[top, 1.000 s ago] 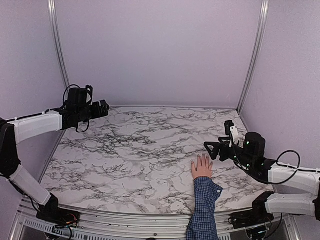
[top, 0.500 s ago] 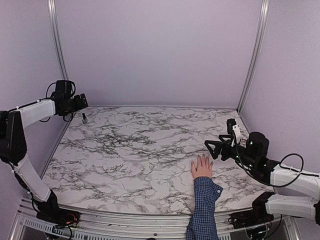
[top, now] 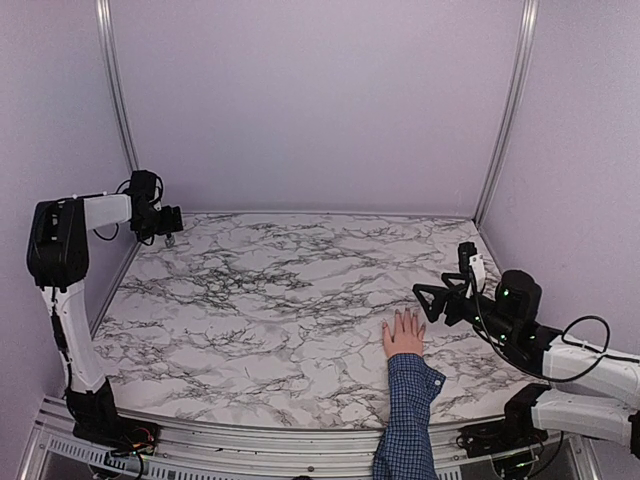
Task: Paint the nails
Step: Pick up the nail polish bottle from the corner of the board.
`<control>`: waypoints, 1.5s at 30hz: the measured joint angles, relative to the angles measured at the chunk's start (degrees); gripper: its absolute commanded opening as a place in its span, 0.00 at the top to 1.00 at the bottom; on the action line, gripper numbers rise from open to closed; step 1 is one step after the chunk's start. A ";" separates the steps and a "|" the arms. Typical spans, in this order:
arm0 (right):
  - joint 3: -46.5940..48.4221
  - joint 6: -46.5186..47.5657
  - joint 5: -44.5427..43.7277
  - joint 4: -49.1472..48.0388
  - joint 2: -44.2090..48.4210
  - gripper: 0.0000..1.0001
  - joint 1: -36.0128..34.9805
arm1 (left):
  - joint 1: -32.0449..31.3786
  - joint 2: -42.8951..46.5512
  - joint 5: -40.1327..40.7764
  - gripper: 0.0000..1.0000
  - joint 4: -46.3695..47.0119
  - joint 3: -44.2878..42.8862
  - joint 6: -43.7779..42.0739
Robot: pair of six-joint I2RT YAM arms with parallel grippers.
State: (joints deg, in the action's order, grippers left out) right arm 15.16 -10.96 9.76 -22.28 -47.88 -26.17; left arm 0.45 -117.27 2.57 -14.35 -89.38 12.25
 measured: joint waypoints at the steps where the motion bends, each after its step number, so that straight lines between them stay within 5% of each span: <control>1: -0.09 -0.02 -0.07 0.02 -0.02 0.01 0.00 | 0.42 -0.17 -0.11 0.06 -0.02 -0.09 -0.07; 45: -0.15 -0.42 -1.25 -1.36 -6.91 0.02 0.00 | 2.08 -20.39 -3.17 0.56 -6.36 -19.58 -6.60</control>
State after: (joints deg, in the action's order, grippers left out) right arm 15.00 -11.38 8.51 -23.64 -54.78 -26.17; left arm 2.52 -137.67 -0.60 -20.71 -108.97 5.65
